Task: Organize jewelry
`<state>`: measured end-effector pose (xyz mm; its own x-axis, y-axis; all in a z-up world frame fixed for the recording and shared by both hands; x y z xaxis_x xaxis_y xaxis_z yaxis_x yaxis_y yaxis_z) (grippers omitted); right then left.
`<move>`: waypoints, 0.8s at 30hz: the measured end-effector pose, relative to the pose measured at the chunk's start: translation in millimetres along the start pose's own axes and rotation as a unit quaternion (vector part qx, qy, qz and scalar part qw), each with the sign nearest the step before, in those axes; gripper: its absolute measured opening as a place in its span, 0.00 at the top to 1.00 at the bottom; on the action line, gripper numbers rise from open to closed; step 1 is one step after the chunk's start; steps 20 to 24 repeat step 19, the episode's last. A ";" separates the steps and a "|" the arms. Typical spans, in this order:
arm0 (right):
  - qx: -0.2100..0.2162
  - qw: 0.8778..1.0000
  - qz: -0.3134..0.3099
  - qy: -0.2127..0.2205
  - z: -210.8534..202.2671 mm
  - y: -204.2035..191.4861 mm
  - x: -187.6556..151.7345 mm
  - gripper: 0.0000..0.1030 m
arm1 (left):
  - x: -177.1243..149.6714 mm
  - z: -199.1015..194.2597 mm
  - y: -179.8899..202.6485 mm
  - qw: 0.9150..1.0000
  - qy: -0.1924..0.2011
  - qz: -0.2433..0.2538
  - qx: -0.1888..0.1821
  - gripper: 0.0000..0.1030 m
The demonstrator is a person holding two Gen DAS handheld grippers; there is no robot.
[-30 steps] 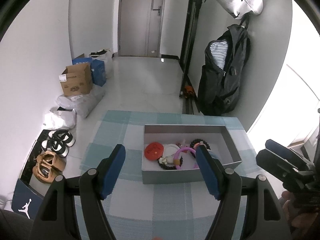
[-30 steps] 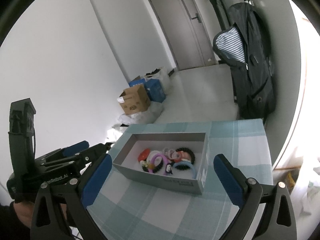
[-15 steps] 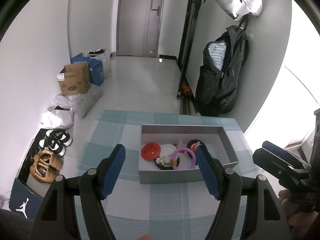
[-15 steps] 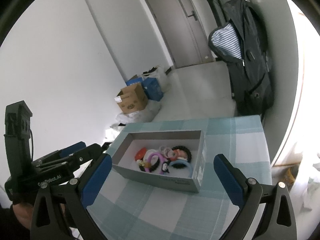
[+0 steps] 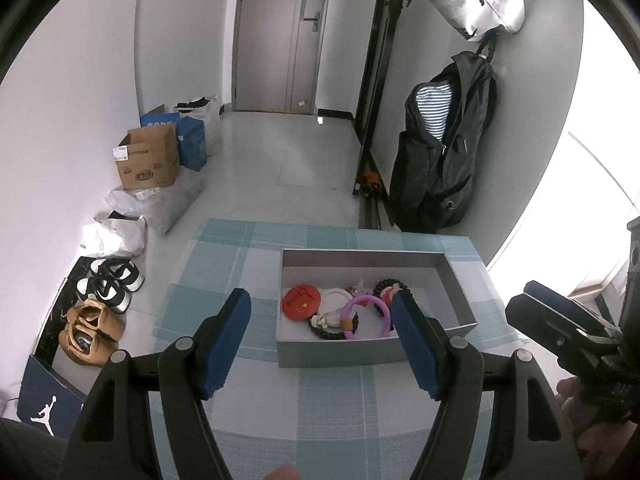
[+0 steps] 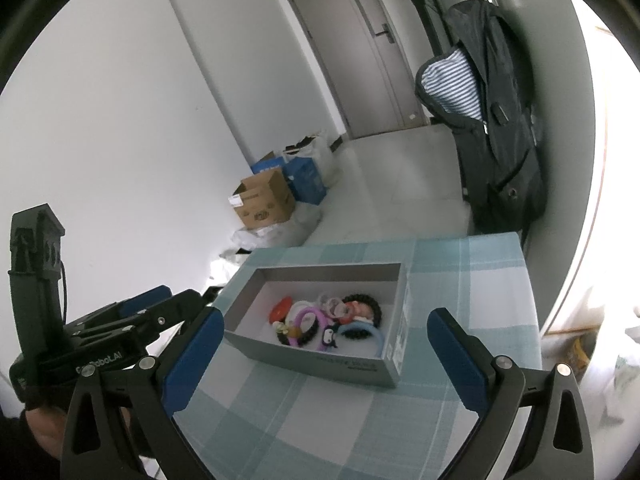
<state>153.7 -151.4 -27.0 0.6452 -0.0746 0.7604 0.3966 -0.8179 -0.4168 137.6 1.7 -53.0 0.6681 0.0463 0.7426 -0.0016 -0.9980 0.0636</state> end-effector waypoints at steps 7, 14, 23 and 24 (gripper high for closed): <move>0.001 1.000 -0.002 0.000 -0.5 -0.2 0.0 0.00 | 1.6 -0.5 2.6 1.000 0.005 0.001 0.003 0.33; 0.000 1.000 -0.001 0.002 -0.7 0.3 0.4 0.00 | 1.6 0.9 4.9 1.000 0.006 0.006 0.001 0.33; 0.000 1.000 -0.002 0.002 -0.6 0.1 0.6 0.00 | 1.6 -0.1 4.2 1.000 0.009 -0.002 -0.008 0.33; 0.000 1.000 -0.002 0.002 -0.6 0.1 0.6 0.00 | 1.6 -0.1 4.2 1.000 0.009 -0.002 -0.008 0.33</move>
Point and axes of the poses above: each gripper's, at about its wrist camera, not at the fingertips, and z roughly the way its jaws point, y to its right, x to its top, the point moved 9 cm from there along z, roughly the way its jaws point, and after that the axes turned 6 degrees about x, right-handed, at the moved point
